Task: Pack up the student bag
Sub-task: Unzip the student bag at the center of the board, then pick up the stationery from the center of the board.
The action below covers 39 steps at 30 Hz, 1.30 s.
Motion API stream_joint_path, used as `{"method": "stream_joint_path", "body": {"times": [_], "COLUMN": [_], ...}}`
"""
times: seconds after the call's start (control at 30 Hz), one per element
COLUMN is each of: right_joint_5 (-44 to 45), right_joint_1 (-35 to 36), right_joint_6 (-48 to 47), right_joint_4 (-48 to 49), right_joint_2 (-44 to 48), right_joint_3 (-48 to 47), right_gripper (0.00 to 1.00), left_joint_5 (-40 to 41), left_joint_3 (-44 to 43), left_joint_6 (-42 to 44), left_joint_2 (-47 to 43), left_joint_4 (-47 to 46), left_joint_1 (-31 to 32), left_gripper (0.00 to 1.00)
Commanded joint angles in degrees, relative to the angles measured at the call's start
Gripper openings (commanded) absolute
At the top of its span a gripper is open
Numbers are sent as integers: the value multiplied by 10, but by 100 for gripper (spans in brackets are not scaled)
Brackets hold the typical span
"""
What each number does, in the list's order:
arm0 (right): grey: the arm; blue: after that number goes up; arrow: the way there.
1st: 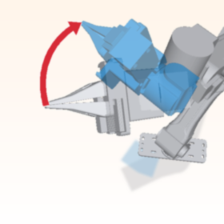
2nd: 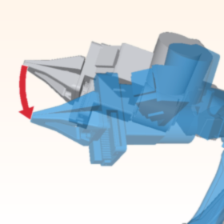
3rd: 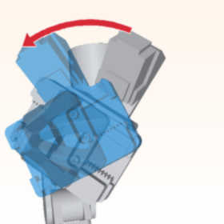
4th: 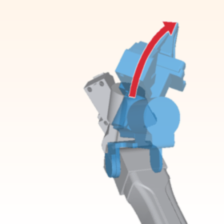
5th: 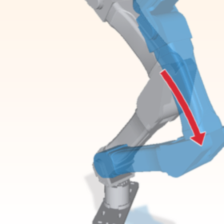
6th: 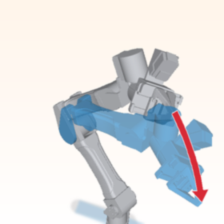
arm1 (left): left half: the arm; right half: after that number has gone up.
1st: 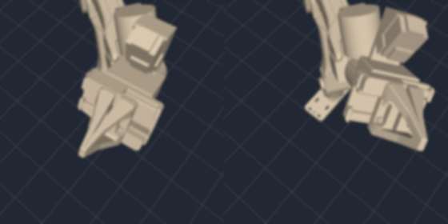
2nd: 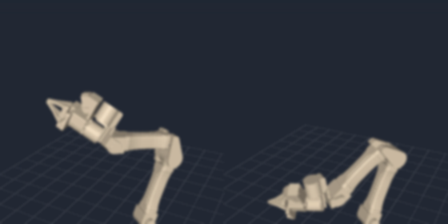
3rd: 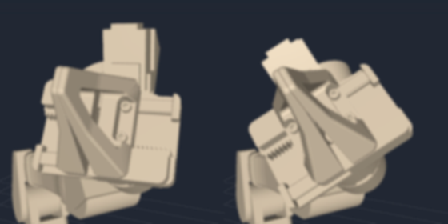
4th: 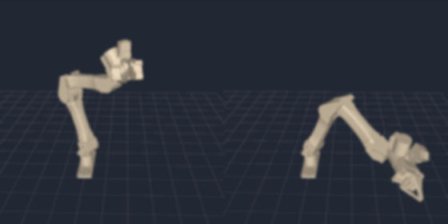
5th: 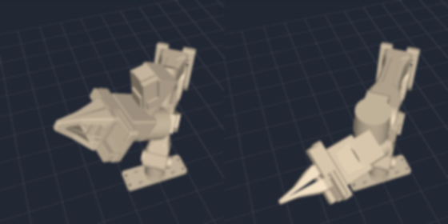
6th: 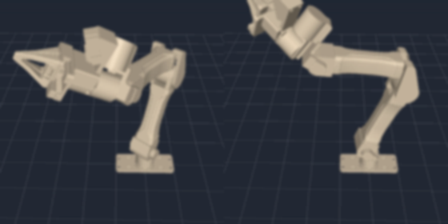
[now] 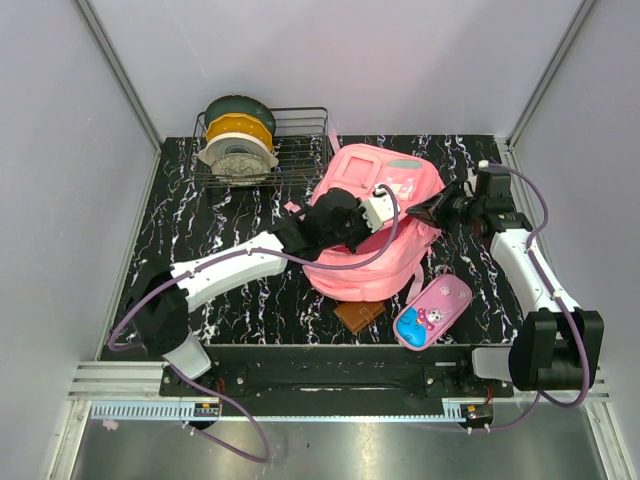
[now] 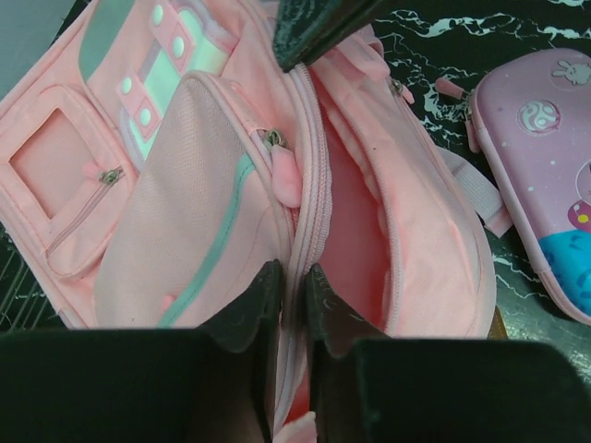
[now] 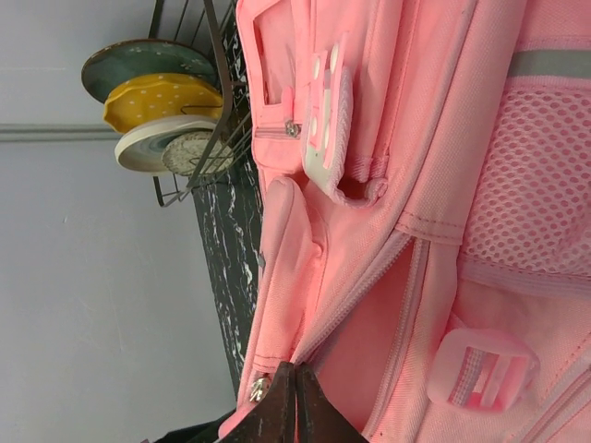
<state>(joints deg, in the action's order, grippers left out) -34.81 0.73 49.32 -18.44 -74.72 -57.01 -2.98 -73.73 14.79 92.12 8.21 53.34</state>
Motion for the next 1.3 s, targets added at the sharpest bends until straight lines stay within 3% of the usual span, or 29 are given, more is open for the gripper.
{"method": "stream_joint_path", "body": {"times": [0.0,0.13,0.17,0.2,0.3,0.47,0.57,0.73,0.77,0.87,1.1,1.27], "right_joint_5": [-34,-24,-20,-15,38,242,313,311,309,308,366,357], "right_joint_1": [0,0,0,-1,-2,-1,-1,-1,0,0,0,2], "right_joint_6": [-5,-9,-13,-17,-52,-71,-9,91,114,143,126,146], "right_joint_4": [39,29,25,20,-49,-242,-319,-375,-384,-410,-464,-416], "right_joint_2": [47,52,53,53,66,161,232,325,346,378,385,382], "right_joint_3": [-27,-20,-18,-19,-41,-62,-15,105,132,160,216,254], "right_gripper": [0,0,6,24,53,76,82,89,95,96,97,100], "left_joint_5": [53,58,64,68,70,66,48,33,18,-3,-3,-4], "left_joint_3": [-37,-33,-34,-37,-56,-93,-106,-120,-121,-120,-121,-122], "left_joint_6": [0,-3,-5,-8,-17,-36,-42,-52,-53,-53,-47,-43], "left_joint_2": [18,18,18,19,26,41,47,49,49,51,50,41], "left_joint_4": [6,3,1,1,14,24,23,22,23,24,32,37], "left_joint_1": [-5,-12,-14,-15,-20,-33,-39,-44,-45,-44,-44,-44], "left_gripper": [3,0,0,0,0,0,0,0,0,0,0,0]}}
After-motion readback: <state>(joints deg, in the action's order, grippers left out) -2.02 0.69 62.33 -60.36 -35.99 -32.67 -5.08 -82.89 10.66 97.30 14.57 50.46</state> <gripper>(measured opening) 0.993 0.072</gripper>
